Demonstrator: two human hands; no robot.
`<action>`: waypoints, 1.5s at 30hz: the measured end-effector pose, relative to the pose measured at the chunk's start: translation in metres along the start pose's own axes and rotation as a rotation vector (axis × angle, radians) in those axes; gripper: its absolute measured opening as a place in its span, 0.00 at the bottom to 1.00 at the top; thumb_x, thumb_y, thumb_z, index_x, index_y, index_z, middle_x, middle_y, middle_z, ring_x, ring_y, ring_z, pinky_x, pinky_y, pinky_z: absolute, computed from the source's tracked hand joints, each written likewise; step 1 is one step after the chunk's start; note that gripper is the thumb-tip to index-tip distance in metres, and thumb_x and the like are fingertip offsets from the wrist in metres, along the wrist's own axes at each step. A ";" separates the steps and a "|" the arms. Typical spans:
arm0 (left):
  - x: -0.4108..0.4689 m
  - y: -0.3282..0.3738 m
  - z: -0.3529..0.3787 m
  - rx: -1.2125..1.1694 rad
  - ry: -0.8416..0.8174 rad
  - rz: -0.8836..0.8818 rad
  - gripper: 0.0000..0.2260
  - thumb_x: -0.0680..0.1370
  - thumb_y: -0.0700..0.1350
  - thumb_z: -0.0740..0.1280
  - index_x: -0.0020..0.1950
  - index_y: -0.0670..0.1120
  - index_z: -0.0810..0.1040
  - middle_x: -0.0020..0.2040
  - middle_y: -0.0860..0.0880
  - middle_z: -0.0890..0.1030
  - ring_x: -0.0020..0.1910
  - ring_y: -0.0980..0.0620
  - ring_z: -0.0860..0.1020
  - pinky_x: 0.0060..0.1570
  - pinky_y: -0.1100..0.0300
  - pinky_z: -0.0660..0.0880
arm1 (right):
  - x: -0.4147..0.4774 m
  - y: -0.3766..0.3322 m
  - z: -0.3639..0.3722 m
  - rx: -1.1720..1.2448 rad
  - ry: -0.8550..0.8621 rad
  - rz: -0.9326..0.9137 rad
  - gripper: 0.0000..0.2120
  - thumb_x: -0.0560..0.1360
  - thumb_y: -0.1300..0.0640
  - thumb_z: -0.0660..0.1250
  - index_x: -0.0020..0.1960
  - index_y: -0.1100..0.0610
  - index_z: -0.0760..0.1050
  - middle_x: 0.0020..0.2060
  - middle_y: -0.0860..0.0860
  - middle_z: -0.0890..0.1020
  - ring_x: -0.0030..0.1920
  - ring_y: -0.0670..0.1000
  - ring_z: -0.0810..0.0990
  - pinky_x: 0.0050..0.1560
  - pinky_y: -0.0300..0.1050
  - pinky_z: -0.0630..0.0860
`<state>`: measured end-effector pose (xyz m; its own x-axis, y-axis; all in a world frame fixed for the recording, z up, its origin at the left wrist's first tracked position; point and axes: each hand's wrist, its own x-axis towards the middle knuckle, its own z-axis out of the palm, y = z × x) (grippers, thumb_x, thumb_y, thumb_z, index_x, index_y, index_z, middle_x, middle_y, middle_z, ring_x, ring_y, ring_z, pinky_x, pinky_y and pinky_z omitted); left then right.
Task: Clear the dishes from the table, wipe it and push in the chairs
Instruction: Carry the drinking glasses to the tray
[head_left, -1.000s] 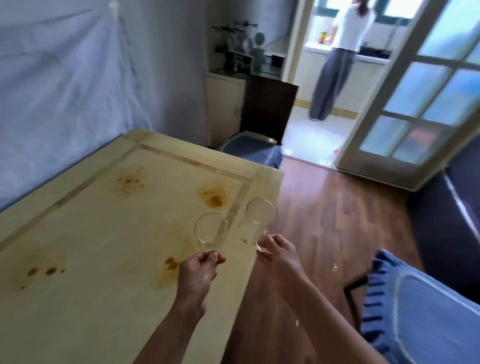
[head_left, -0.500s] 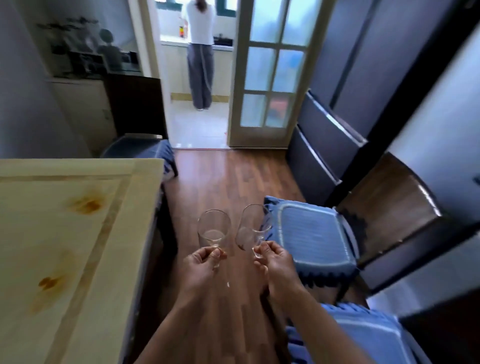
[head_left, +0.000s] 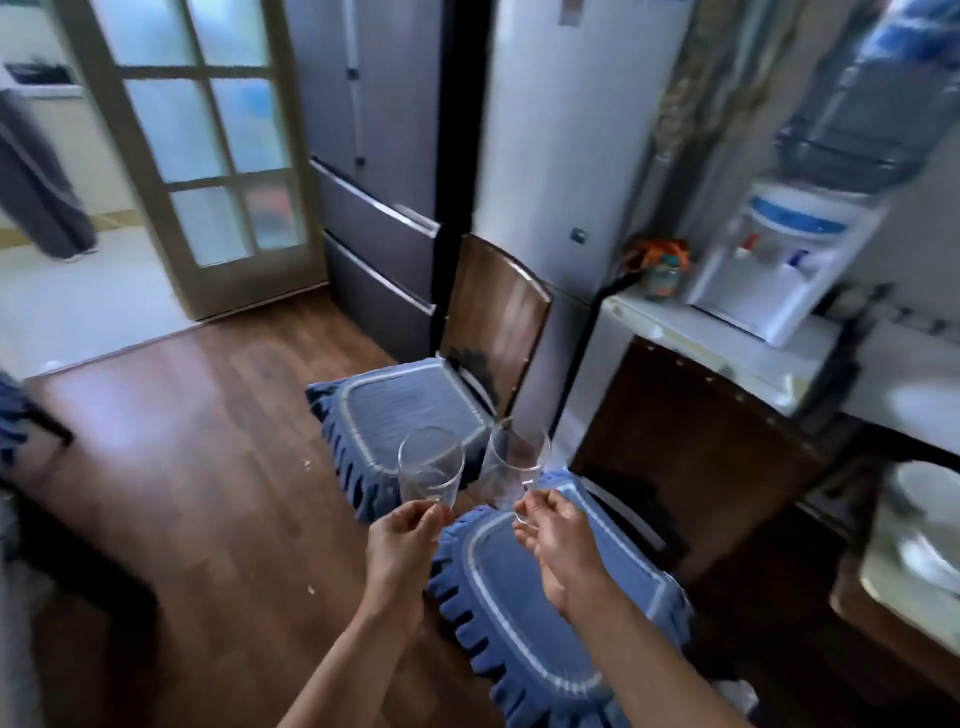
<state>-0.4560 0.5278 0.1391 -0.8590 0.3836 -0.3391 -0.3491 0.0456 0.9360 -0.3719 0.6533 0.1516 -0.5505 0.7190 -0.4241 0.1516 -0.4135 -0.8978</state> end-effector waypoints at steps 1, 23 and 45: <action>-0.004 -0.003 0.009 0.035 -0.031 0.008 0.11 0.74 0.38 0.68 0.33 0.47 0.83 0.31 0.45 0.79 0.31 0.52 0.71 0.34 0.59 0.68 | -0.004 0.000 -0.014 0.005 0.027 0.007 0.11 0.80 0.62 0.60 0.40 0.58 0.72 0.36 0.53 0.73 0.38 0.50 0.70 0.41 0.41 0.71; -0.175 -0.102 0.367 0.314 -0.625 -0.072 0.10 0.77 0.40 0.65 0.37 0.43 0.82 0.36 0.44 0.81 0.37 0.48 0.76 0.39 0.57 0.72 | -0.078 -0.023 -0.415 0.286 0.646 -0.025 0.13 0.80 0.61 0.60 0.37 0.61 0.72 0.34 0.53 0.72 0.34 0.48 0.69 0.37 0.40 0.68; -0.237 -0.184 0.661 0.481 -0.904 -0.129 0.11 0.78 0.43 0.64 0.39 0.46 0.83 0.38 0.50 0.83 0.38 0.54 0.78 0.43 0.60 0.74 | 0.000 -0.047 -0.699 0.374 0.908 0.035 0.13 0.80 0.58 0.61 0.38 0.61 0.74 0.35 0.56 0.73 0.38 0.51 0.72 0.45 0.47 0.71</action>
<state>0.0592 1.0381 0.1095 -0.1539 0.8906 -0.4280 -0.0608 0.4238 0.9037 0.1947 1.0633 0.1113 0.3138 0.7941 -0.5205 -0.1998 -0.4806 -0.8538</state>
